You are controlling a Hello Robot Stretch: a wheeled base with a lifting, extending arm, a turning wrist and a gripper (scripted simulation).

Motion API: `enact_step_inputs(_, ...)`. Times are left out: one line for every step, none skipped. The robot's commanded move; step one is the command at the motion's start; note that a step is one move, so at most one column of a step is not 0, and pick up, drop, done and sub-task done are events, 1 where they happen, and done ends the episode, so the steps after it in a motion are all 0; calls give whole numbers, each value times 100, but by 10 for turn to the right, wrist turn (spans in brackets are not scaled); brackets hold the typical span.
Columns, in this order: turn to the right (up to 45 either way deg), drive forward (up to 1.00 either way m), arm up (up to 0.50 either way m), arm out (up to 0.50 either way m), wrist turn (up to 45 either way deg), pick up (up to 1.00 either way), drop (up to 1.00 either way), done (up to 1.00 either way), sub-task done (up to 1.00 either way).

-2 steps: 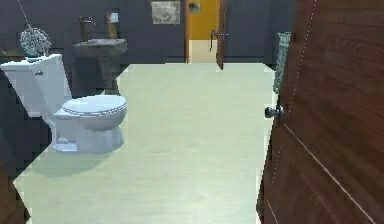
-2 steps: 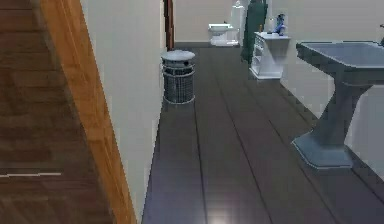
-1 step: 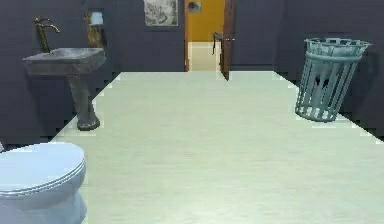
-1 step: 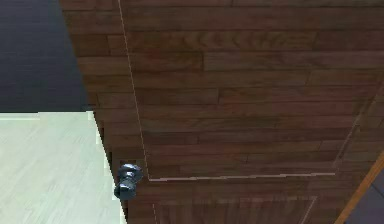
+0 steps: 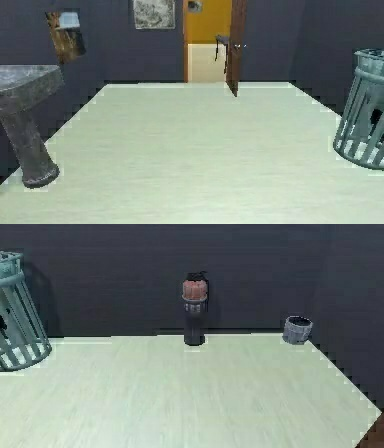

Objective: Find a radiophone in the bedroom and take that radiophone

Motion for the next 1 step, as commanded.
enact_step_inputs(0, 100, 0, 0, 0, 0, 0, 0, 0)
